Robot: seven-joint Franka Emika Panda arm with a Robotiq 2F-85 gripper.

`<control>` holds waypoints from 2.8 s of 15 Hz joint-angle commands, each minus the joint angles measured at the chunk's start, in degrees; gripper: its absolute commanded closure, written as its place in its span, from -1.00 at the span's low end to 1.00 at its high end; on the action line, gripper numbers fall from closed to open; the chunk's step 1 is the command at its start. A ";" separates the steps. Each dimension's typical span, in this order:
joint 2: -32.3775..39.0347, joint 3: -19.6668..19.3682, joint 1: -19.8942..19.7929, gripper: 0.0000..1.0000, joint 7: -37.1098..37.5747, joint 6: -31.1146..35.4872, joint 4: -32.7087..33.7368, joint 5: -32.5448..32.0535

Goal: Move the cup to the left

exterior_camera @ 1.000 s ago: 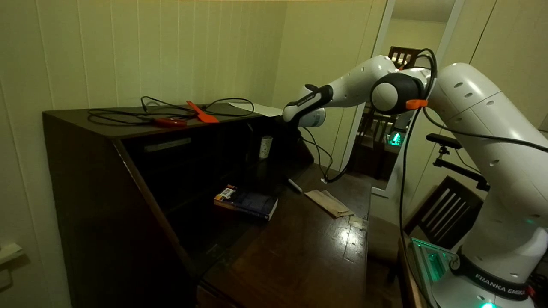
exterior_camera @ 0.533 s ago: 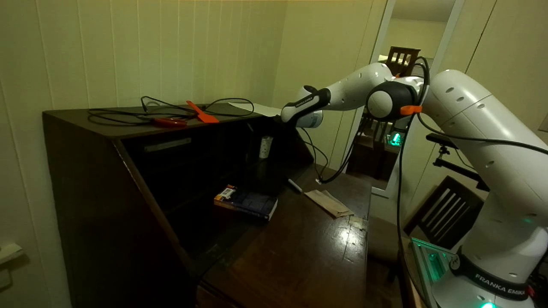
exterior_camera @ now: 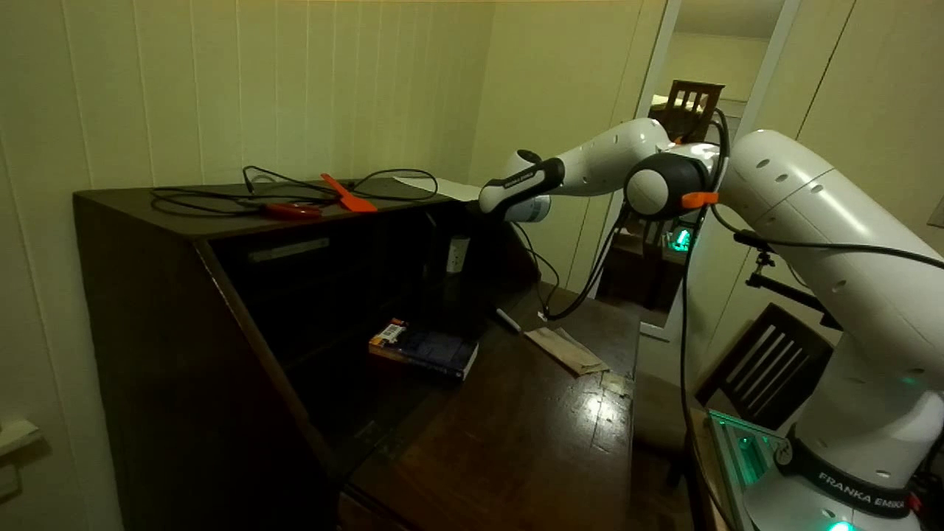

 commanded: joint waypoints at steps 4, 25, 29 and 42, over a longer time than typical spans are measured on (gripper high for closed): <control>3.44 0.80 -1.28 -0.33 -0.43 -3.41 6.06 0.19; -1.41 -5.30 0.27 0.99 -8.74 -14.92 1.68 -3.25; 0.25 -7.04 0.01 0.99 -7.66 -17.77 4.30 -3.44; 7.65 -5.00 -4.54 0.99 -2.25 -19.45 17.06 -5.07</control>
